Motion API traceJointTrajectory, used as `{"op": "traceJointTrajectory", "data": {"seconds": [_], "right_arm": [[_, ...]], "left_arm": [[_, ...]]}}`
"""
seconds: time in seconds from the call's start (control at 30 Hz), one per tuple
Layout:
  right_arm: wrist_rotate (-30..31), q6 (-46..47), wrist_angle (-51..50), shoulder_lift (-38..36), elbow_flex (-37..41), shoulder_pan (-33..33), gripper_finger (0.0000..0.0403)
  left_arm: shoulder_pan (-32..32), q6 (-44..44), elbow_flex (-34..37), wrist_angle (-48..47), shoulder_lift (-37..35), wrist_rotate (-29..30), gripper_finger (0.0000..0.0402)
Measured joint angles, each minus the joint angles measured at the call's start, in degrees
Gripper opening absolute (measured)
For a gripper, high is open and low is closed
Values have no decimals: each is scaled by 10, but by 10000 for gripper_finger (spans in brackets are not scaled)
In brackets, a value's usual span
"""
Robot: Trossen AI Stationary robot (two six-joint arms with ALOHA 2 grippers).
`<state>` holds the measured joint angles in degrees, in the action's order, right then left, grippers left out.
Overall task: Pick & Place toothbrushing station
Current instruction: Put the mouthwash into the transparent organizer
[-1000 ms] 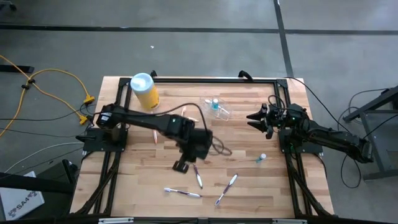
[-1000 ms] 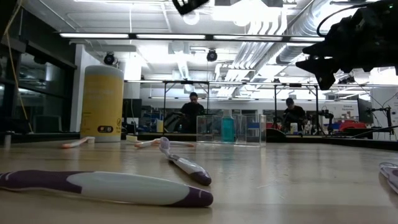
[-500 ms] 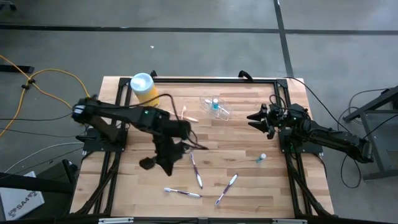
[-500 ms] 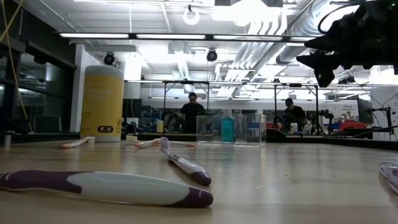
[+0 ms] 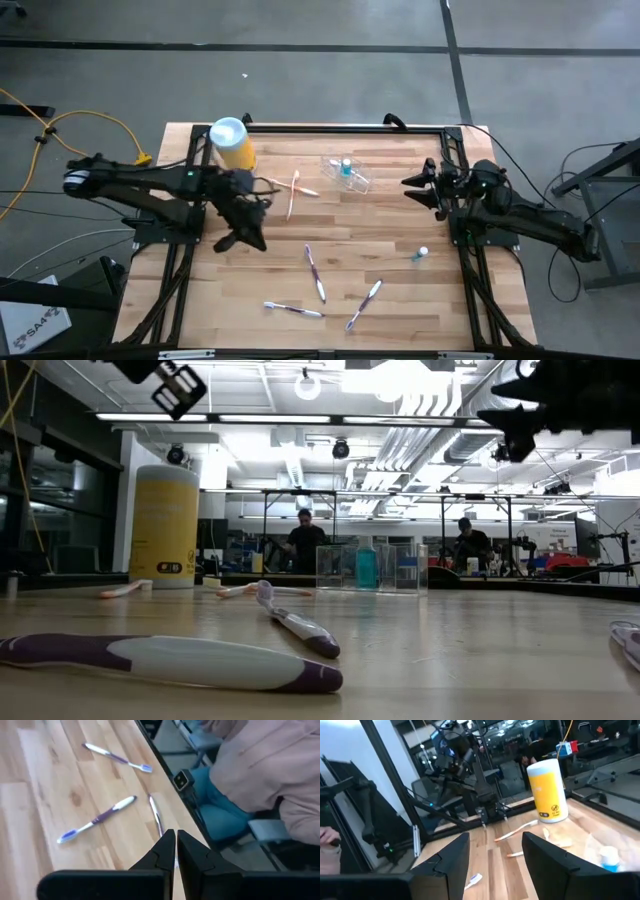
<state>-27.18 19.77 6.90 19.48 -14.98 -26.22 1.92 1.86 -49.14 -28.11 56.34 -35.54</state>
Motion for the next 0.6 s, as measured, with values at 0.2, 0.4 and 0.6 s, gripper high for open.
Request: {"op": "traceJointTrajectory", "data": {"seconds": [0.2, 0.4, 0.6], "right_arm": [[4, -52, -89, 69, -89, 3, 174], [45, -80, -149, 162, -134, 40, 174], [121, -80, -256, 242, -190, 101, 174]], "left_arm": [[1, 48, 74, 15, -106, 149, 14], [9, 66, 127, 45, -162, 191, 14], [11, 85, 153, 51, -177, 229, 14]]}}
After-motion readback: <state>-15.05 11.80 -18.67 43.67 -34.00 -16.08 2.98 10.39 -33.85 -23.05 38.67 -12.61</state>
